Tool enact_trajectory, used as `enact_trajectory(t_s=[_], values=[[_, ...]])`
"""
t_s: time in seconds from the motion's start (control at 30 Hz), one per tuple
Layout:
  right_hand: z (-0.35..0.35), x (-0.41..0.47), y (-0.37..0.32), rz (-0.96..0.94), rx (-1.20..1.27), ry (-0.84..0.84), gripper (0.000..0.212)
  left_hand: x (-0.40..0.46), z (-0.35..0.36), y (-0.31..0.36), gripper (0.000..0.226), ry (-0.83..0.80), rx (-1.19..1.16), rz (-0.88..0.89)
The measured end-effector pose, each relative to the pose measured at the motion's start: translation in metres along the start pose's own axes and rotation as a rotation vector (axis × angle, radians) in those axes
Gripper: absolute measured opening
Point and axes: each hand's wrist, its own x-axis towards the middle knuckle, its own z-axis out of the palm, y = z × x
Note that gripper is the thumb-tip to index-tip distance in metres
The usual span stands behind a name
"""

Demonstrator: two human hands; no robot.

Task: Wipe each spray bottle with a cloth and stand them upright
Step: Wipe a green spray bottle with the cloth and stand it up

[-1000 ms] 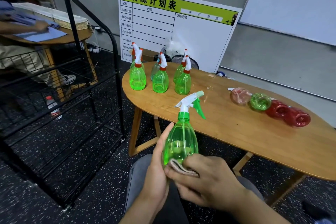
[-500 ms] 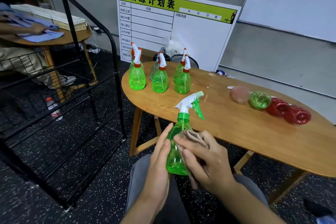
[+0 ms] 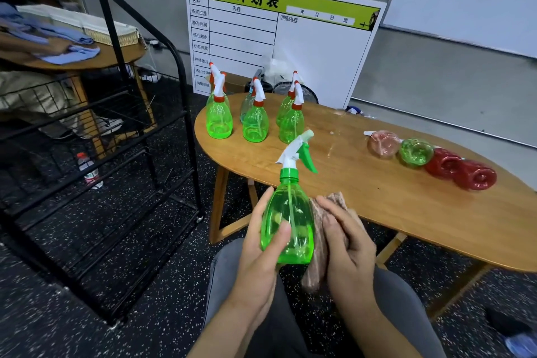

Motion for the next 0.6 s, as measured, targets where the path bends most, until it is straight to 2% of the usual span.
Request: enact_trajectory(t_s=[0.1, 0.23, 0.33, 0.43, 0.6], values=[[0.008, -0.001, -0.002, 0.175, 0.193, 0.029, 0.031, -0.001, -0.001, -0.001, 0.061, -0.008, -0.008, -0.020], [0.003, 0.007, -0.003, 0.180, 0.174, 0.005, 0.027, -0.001, 0.001, -0.003, 0.049, -0.019, 0.019, -0.033], [-0.005, 0.021, -0.003, 0.064, 0.017, -0.053, 0.026, 0.001, 0.000, -0.010, 0.041, -0.035, 0.077, -0.023], [-0.008, 0.035, -0.001, -0.037, -0.164, -0.154, 0.029, 0.003, -0.001, -0.012, 0.045, -0.024, 0.117, -0.016], [-0.014, 0.026, 0.008, -0.404, -0.453, -0.315, 0.033, 0.003, 0.000, -0.006, 0.044, 0.007, 0.033, -0.019]])
